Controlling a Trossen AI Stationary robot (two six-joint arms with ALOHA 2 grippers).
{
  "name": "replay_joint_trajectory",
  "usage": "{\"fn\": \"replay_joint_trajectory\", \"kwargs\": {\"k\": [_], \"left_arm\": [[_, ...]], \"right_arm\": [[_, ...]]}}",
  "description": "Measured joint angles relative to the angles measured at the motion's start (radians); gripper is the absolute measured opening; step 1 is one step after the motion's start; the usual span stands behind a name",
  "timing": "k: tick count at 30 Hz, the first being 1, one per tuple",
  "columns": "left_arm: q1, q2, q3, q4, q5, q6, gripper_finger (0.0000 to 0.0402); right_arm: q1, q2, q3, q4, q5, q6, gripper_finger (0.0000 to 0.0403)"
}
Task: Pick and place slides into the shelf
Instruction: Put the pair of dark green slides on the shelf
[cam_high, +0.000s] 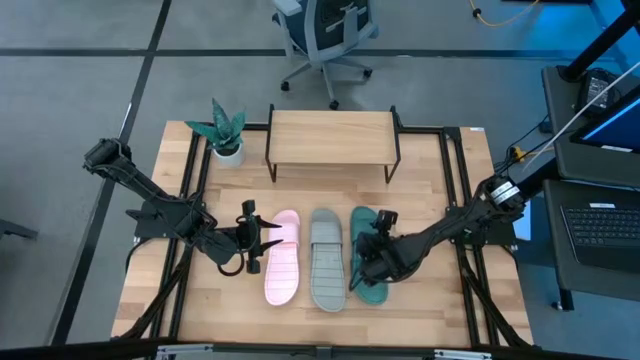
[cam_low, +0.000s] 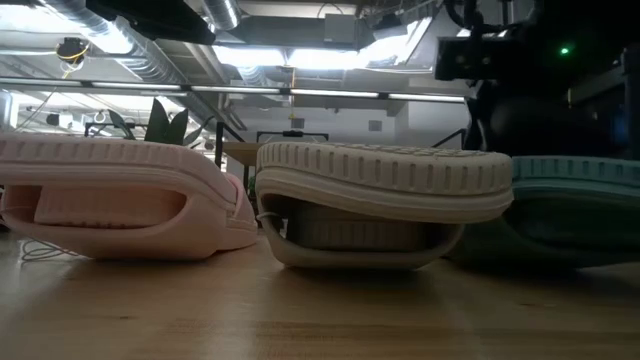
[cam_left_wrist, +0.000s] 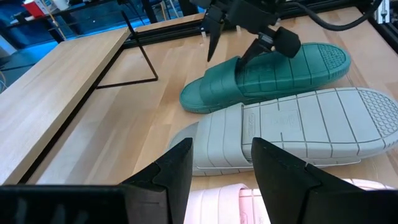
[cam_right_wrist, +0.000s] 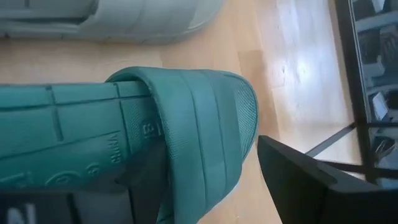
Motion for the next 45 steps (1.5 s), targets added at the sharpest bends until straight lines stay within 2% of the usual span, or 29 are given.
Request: {"fn": "replay_joint_trajectory", "kwargs": {"k": [3,9,15,28,45], "left_arm": [[0.000,0.000,0.000,0.000,0.000,0.000,0.0157],[0.000,0.000,0.000,0.000,0.000,0.000,0.0157],[0.000,0.000,0.000,-0.008,0.000,0.000,0.0157],[0.000,0.000,0.000,-0.025,0.000,-0.001,0.0157],[0.000,0.000,0.000,-0.025,0.001,-0.003,0.0157]], "right_arm": [[-0.008,0.000,0.000,0.002,-0.002,0.045,0.0244],[-0.013,0.005,0.000,0.011,-0.005,0.019,0.0244],[-0.015,0.079,0.006,0.030,0.003,-0.021,0.0244],[-0.014,0.099,0.004,0.026,0.031,0.018,0.0241],[-0.016,0.100,0.002,0.058,-0.010,0.021,0.0127]]}}
